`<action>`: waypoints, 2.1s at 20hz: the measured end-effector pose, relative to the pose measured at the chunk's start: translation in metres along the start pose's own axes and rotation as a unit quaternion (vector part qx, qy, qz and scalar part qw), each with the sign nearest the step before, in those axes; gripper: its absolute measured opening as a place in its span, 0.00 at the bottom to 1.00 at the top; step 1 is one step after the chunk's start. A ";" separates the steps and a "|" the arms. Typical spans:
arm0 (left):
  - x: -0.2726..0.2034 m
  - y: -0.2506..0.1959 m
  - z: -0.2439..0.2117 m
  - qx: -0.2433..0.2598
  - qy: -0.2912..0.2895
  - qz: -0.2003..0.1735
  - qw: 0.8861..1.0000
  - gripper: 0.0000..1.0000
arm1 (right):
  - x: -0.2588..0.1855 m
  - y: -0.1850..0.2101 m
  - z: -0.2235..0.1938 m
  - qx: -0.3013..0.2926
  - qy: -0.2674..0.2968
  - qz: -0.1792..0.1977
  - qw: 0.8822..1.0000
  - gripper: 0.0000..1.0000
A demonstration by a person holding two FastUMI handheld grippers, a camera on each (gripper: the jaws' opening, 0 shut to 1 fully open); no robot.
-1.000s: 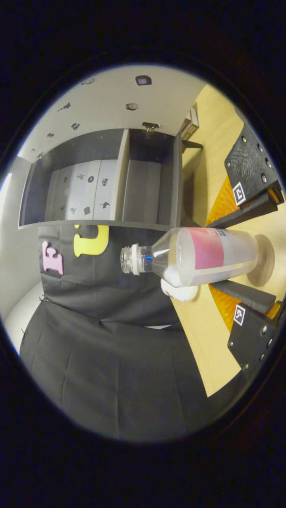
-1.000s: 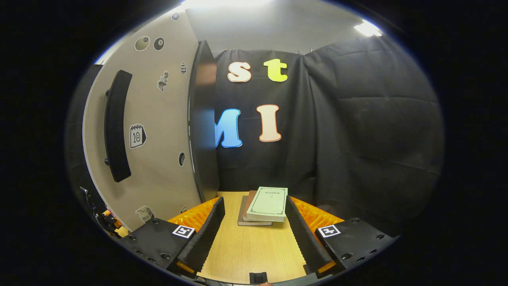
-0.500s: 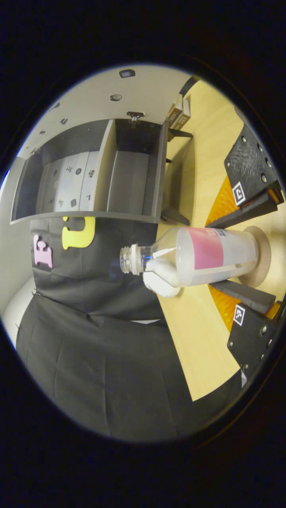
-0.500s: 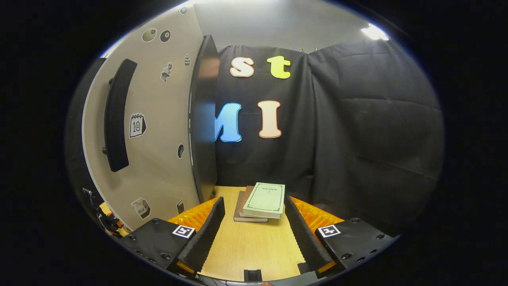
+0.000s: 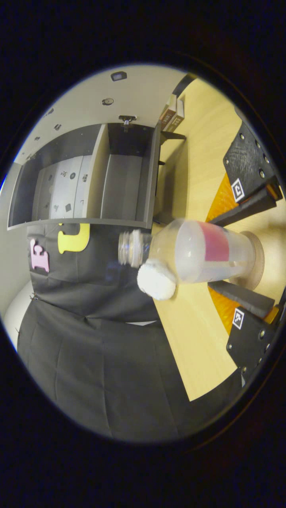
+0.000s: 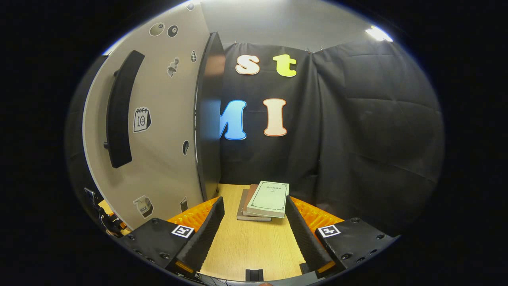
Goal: Open the cabinet door with the right hand, grasp the bottle in the cabinet with the left hand and place it on the coaster, then close the cabinet door with the right hand.
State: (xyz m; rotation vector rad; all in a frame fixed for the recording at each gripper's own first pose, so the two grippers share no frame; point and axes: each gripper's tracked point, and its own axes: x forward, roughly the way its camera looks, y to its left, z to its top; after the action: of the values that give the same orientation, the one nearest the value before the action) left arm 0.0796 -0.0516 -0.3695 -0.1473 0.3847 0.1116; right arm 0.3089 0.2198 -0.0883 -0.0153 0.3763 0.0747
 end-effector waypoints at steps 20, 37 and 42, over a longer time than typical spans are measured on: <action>-0.097 -0.027 0.236 0.043 -0.113 0.004 0.993 0.83 | 0.013 0.024 0.054 0.072 -0.066 0.098 0.990 0.96; -0.073 0.035 0.299 0.028 -0.147 -0.017 0.989 0.83 | 0.011 0.116 0.074 0.025 -0.081 0.157 0.984 0.93; -0.054 0.043 0.308 0.024 -0.152 -0.034 0.987 0.83 | 0.007 0.145 0.078 0.013 -0.089 0.165 0.982 0.93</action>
State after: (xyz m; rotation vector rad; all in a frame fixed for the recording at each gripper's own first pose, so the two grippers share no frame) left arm 0.1363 0.0371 -0.0715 -0.0940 0.0768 0.0552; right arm 0.3327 0.3674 -0.0186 0.0803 0.1984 0.3974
